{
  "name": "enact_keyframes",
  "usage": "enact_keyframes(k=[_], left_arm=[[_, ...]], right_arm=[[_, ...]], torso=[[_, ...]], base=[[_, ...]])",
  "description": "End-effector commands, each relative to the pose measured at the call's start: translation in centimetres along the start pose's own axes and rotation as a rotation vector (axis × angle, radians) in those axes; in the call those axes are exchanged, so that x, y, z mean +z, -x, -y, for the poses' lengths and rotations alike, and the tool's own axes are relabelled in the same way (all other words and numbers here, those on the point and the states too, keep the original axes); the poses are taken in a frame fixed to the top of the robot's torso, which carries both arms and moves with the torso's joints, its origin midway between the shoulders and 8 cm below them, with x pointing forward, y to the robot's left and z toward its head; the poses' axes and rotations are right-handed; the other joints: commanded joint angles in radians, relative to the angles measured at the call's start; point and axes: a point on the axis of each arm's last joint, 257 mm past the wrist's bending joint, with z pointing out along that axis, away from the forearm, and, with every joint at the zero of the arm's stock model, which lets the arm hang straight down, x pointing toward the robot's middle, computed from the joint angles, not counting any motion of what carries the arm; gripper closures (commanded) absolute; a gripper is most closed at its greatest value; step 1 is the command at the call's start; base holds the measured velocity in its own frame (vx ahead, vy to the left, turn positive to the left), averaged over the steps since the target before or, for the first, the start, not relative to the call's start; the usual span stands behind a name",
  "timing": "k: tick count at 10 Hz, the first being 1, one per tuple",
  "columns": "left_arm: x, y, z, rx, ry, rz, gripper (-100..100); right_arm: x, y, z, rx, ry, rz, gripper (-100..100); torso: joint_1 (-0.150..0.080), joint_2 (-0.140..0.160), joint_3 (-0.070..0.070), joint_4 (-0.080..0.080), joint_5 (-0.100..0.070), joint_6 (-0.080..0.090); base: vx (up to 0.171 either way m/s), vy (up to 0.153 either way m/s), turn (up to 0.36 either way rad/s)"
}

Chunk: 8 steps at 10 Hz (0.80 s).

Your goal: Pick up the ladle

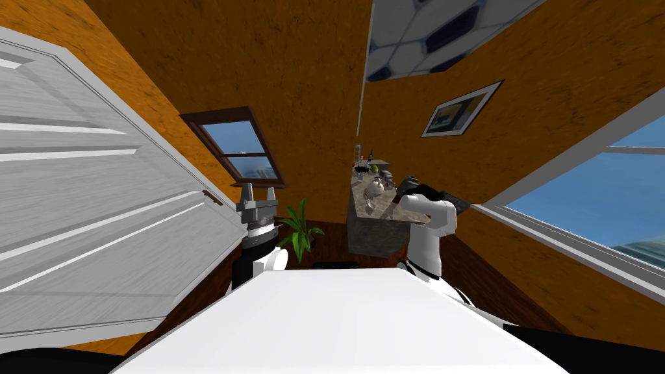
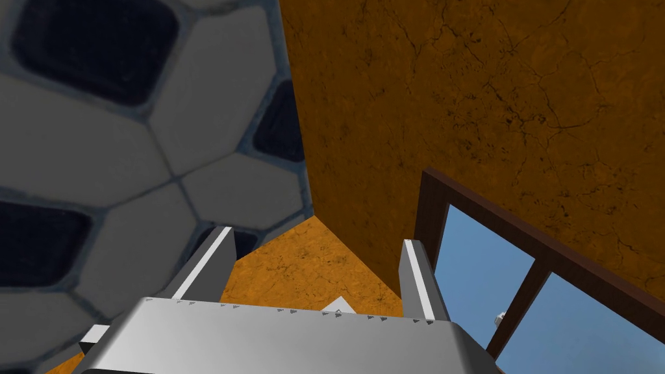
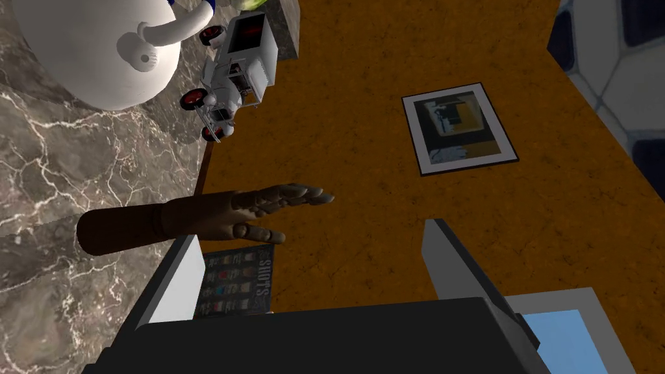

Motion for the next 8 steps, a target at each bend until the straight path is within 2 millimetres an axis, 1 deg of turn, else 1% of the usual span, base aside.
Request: enact_keyframes(k=[1,2,3,4,6,7,8], left_arm=[[0.0,0.0,0.0,0.000,0.000,0.000,0],[0.0,0.0,0.0,0.000,0.000,0.000,0],[0.0,0.0,0.0,0.000,0.000,0.000,0],[0.0,0.0,0.0,0.000,0.000,0.000,0],[0.0,0.0,0.0,0.000,0.000,0.000,0],[0.0,0.0,0.0,0.000,0.000,0.000,0],[0.0,0.0,0.0,0.000,0.000,0.000,0]], right_arm=[[0.1,0.9,0.2,0.030,-0.032,0.024,-100],[0.1,1.0,0.9,0.030,-0.056,0.031,-100],[0.1,1.1,1.1,0.030,-0.063,0.033,-100],[0.7,2.6,1.0,0.092,-0.088,0.073,-100],[0.6,2.8,1.9,0.092,-0.124,0.082,-100],[1.1,4.3,1.9,0.156,-0.146,0.121,-100],[1.0,4.4,2.5,0.157,-0.169,0.127,-100]], torso=[[0.000,0.000,0.000,0.000,0.000,0.000],[0.000,0.000,0.000,0.000,0.000,0.000],[-0.002,0.001,0.001,0.000,0.000,0.000],[-0.004,0.002,0.001,0.000,-0.001,0.000],[-0.001,-0.001,-0.001,0.000,0.000,0.000],[-0.002,0.001,0.000,0.000,0.000,0.000],[-0.001,0.000,0.000,0.000,0.000,0.000]], base=[[0.036,0.069,0.009],[0.016,0.030,-0.003],[0.004,0.006,0.000],[0.047,0.044,0.027],[0.037,0.052,0.006],[0.044,0.059,0.030],[0.051,0.060,0.012]])
